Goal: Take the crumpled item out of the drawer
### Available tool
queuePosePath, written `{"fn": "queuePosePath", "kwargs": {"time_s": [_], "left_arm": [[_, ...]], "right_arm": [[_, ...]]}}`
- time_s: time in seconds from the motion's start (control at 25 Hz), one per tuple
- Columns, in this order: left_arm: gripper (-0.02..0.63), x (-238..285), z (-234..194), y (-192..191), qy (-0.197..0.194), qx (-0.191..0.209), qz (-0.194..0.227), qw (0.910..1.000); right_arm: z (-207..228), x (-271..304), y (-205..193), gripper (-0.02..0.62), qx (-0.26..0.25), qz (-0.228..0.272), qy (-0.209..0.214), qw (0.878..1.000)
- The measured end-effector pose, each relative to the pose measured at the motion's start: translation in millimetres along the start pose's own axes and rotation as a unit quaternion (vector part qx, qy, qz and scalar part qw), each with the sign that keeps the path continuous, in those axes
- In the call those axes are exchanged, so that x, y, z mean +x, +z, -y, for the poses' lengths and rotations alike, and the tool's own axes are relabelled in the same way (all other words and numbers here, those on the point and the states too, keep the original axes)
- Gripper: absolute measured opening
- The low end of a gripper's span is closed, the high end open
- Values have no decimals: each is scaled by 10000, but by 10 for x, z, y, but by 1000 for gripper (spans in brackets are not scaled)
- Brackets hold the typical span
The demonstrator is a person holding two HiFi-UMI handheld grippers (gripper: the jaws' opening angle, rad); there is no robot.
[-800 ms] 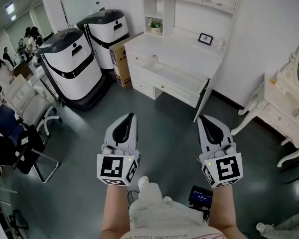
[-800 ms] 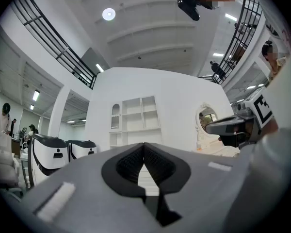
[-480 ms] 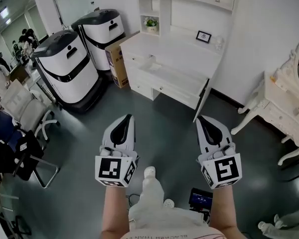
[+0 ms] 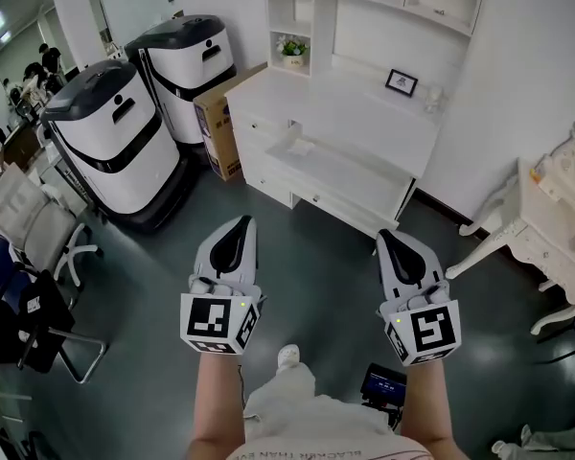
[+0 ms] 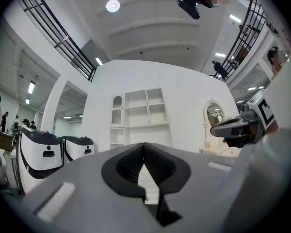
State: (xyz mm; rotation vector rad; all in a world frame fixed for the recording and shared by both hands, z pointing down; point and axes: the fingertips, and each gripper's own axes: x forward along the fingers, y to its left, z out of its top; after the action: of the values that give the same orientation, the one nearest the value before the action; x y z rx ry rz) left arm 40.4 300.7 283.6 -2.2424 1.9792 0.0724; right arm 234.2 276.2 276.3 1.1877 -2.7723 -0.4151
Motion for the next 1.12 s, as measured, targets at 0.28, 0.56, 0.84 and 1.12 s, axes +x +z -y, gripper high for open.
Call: {"fn": "queuePosePath", "kwargs": {"time_s": [0.28, 0.56, 0.84, 1.12], "left_arm": [[9, 791, -637, -79, -114, -1, 3, 9999], [11, 1113, -1056, -268, -45, -73, -106, 9999], [9, 1337, -1352, -379, 97, -65, -157, 9998], [9, 1775, -1621, -576, 272, -34, -265, 9993]], "right_arm": [[193, 1019, -111, 6, 19, -88, -155, 9998], [242, 1588, -184, 6, -49, -211, -106, 9997], [337, 1991, -246, 6, -38, -195, -78, 9998], [546, 2551, -373, 6, -8, -114, -18, 9999]]}}
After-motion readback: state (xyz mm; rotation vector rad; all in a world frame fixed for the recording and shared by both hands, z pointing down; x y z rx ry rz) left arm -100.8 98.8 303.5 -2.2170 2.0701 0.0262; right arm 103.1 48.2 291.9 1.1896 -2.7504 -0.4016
